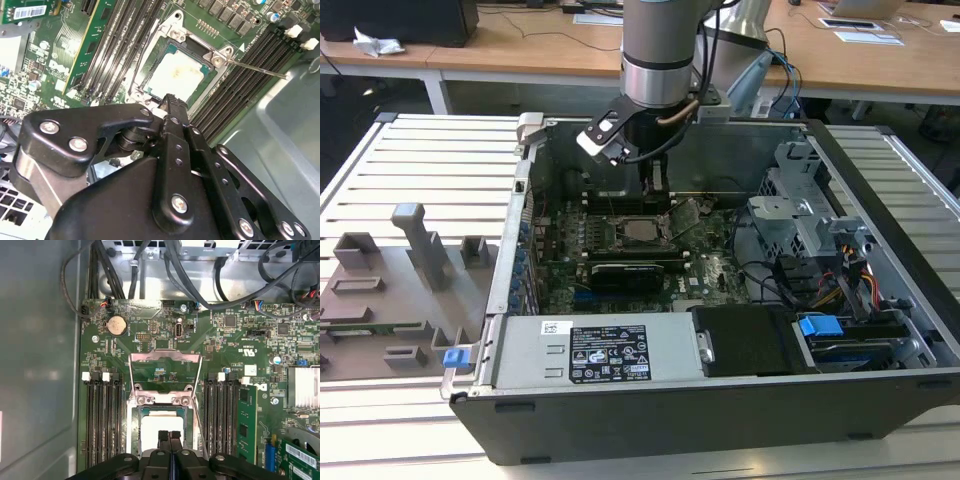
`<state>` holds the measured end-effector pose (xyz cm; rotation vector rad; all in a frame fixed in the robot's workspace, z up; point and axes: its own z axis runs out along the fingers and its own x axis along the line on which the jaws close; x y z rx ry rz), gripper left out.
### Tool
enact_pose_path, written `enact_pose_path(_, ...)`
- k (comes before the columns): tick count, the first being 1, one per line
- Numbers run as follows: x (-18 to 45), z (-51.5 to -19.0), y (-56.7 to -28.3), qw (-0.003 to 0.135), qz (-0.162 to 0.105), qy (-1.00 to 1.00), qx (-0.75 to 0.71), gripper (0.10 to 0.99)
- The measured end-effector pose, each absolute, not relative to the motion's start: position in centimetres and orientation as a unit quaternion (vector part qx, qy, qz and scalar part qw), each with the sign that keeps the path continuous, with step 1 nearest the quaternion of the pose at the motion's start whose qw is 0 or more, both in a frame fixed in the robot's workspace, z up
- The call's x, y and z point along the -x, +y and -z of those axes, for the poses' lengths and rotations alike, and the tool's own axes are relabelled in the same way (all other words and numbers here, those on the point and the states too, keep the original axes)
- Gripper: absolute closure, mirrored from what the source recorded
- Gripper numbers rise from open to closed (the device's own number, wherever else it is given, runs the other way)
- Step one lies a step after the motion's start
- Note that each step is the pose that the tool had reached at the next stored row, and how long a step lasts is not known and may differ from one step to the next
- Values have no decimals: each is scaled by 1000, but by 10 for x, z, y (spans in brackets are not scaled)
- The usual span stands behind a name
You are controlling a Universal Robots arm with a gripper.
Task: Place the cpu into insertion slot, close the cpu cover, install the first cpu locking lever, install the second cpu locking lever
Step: 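Place the cpu into insertion slot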
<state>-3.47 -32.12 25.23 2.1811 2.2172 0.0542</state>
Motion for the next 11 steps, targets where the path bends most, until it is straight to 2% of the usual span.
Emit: enact_pose_path(11, 35, -269, -321, 16, -17, 713, -701, 980)
